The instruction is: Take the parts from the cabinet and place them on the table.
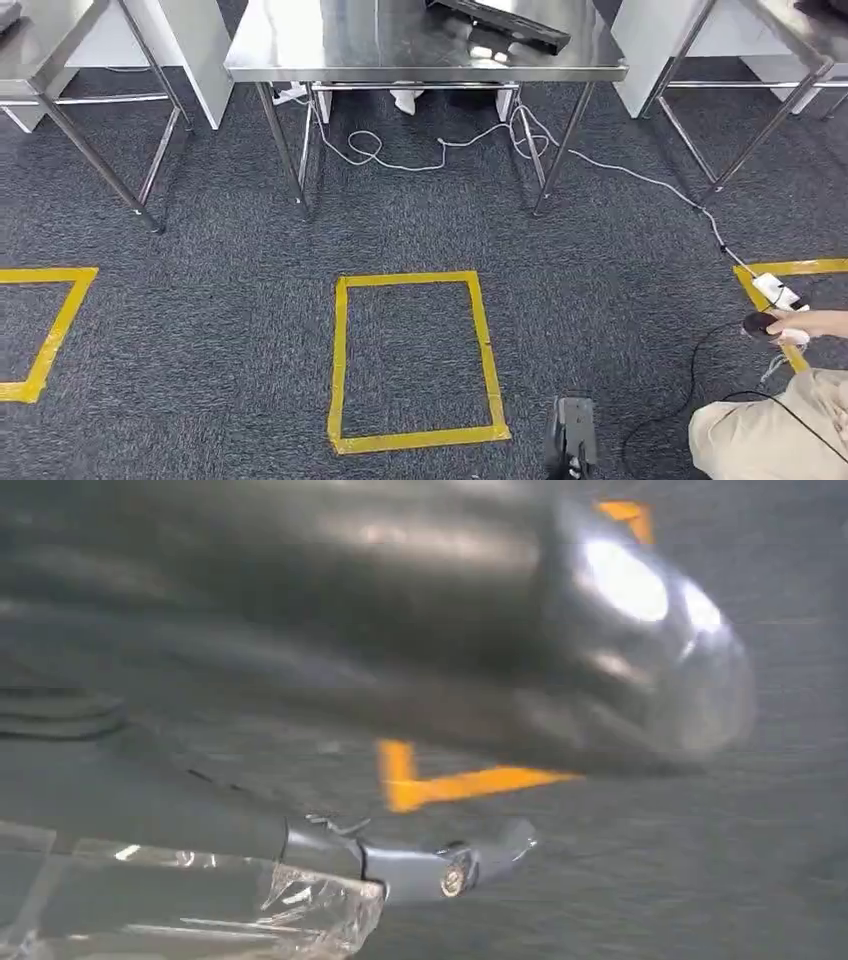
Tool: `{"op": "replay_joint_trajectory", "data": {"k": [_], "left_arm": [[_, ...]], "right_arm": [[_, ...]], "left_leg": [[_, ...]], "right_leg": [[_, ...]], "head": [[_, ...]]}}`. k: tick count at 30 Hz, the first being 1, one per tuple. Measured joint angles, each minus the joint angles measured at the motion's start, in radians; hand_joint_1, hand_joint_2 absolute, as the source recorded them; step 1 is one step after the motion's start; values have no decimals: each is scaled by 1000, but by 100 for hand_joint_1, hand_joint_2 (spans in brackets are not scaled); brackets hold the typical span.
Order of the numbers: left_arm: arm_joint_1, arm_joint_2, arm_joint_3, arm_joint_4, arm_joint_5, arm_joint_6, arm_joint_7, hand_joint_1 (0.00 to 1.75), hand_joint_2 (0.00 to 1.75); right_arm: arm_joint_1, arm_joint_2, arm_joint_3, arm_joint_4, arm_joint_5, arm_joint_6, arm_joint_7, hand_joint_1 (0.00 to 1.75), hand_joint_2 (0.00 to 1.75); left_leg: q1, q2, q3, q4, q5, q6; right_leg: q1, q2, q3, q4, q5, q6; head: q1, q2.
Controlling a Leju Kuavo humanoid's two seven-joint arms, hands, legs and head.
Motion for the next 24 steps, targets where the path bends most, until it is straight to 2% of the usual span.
{"op": "replay_joint_trajectory", "data": {"k": [1,2,3,4,5,6,7,8,9,10,11,12,13,14,15,16,17,18,19,20,21,22,23,24], "left_arm": [[1,0,0,0,0,0,0,0,0],[1,0,0,0,0,0,0,0,0],[1,0,0,0,0,-1,0,0,0],[1,0,-1,1,-1,-1,0,0,0],[1,0,-1,2,-2,-1,0,0,0],[1,0,-2,3,-5,-2,0,0,0],[1,2,-3,3,-9,-3,0,0,0],[2,2,-4,5,-11,-8,-2,0,0],[3,3,-5,5,-15,-10,-5,0,0],[3,4,-6,5,-22,-14,-6,0,0],[8,6,-13,6,-28,-20,-7,0,0],[10,8,-18,6,-33,-22,-9,0,0],[12,11,-23,6,-41,-27,-9,0,0],[13,11,-27,8,-43,-31,-10,0,0],[13,11,-29,9,-48,-33,-10,0,0],[13,13,-31,11,-54,-36,-9,0,0],[13,16,-36,12,-56,-37,-9,0,0],[13,17,-43,13,-59,-38,-9,0,0],[13,18,-47,14,-60,-39,-9,0,0],[13,19,-48,14,-60,-39,-9,0,0],[13,19,-49,14,-61,-40,-9,0,0],[11,19,-53,14,-62,-41,-9,0,0],[9,21,-55,14,-64,-43,-11,0,0],[8,21,-56,16,-70,-40,-13,0,0]], "right_arm": [[-5,-2,-5,32,0,0,0,0,0],[-10,-4,-10,63,0,0,0,0,0],[-14,-5,-13,84,0,0,0,0,0],[-19,-7,-18,112,2,4,1,0,0],[-23,-9,-20,128,2,10,0,0,0],[-29,-10,-22,143,-1,21,-5,0,0],[-37,-11,-25,155,-6,32,-13,0,0],[-44,-15,-28,167,-14,43,-22,0,0],[-48,-15,-31,178,-23,52,-28,0,0],[-49,-19,-37,187,-36,63,-34,0,0],[-48,-21,-45,196,-50,71,-40,0,0],[-50,-23,-50,205,-59,74,-43,0,0],[-49,-24,-54,212,-70,79,-45,0,0],[-48,-25,-60,218,-81,86,-48,0,0],[-46,-26,-68,228,-92,93,-48,0,0],[-44,-27,-77,244,-104,93,-40,0,0],[-40,-29,-82,254,-110,93,-34,0,0],[-34,-32,-88,263,-112,92,-30,0,0],[-30,-34,-94,270,-113,92,-30,0,0],[-27,-35,-97,276,-114,87,-26,0,0],[-27,-37,-100,282,-114,68,-5,0,0],[-27,-38,-103,289,-116,42,31,0,0],[-26,-39,-108,298,-115,14,68,0,0],[-23,-40,-110,308,-112,-8,98,0,0]], "left_leg": [[-1,2,-11,0,9,0],[-1,5,-22,1,18,-1],[-1,6,-34,1,28,-3],[0,6,-45,1,38,-7],[1,6,-56,2,47,-12],[2,5,-65,6,56,-19],[-2,5,-72,8,62,-27],[-2,6,-76,7,73,-34],[-2,7,-75,5,84,-39],[-1,6,-75,3,92,-43],[-1,4,-77,3,98,-49],[7,4,-85,13,77,-54],[8,5,-96,45,17,-57],[10,4,-111,109,-58,-59],[10,3,-127,185,-118,-63],[10,3,-141,269,-160,-67],[11,3,-143,323,-162,-69],[11,3,-129,335,-134,-70],[12,3,-98,312,-95,-69],[14,3,-45,252,-60,-68],[15,3,23,164,-48,-65],[15,-1,91,73,-74,-60],[10,-3,122,13,-93,-56],[6,-1,118,2,-102,-52]], "right_leg": [[-4,1,-17,72,-27,4],[-8,1,-17,108,-27,15],[-12,1,5,97,-4,30],[-16,0,46,44,32,45],[-21,0,102,-41,64,57],[-25,1,165,-136,76,59],[-23,2,215,-221,50,52],[-8,8,227,-247,46,44],[-9,8,209,-244,52,40],[-5,7,203,-236,55,34],[-8,6,196,-237,62,24],[-31,2,192,-237,74,6],[-23,0,181,-237,84,-4],[-21,-3,170,-237,95,-21],[-17,-4,156,-236,106,-25],[-11,-6,150,-235,119,-26],[-8,-8,131,-233,132,-26],[-7,-8,115,-229,143,-24],[-6,-9,98,-224,151,-21],[-6,-8,81,-218,159,-19],[-6,-7,68,-211,166,-15],[-4,-5,58,-204,171,-8],[1,-5,52,-198,174,-4],[1,-9,48,-198,181,7]], "head": [[-1,0],[0,0],[0,0],[0,0],[0,0],[0,0],[2,0],[-2,0],[-2,0],[-4,0],[-4,0],[-5,0],[-6,0],[-10,0],[-11,0],[-11,0],[-10,0],[-10,0],[-10,0],[-11,0],[-11,0],[-11,0],[-9,0],[-10,0]]}}
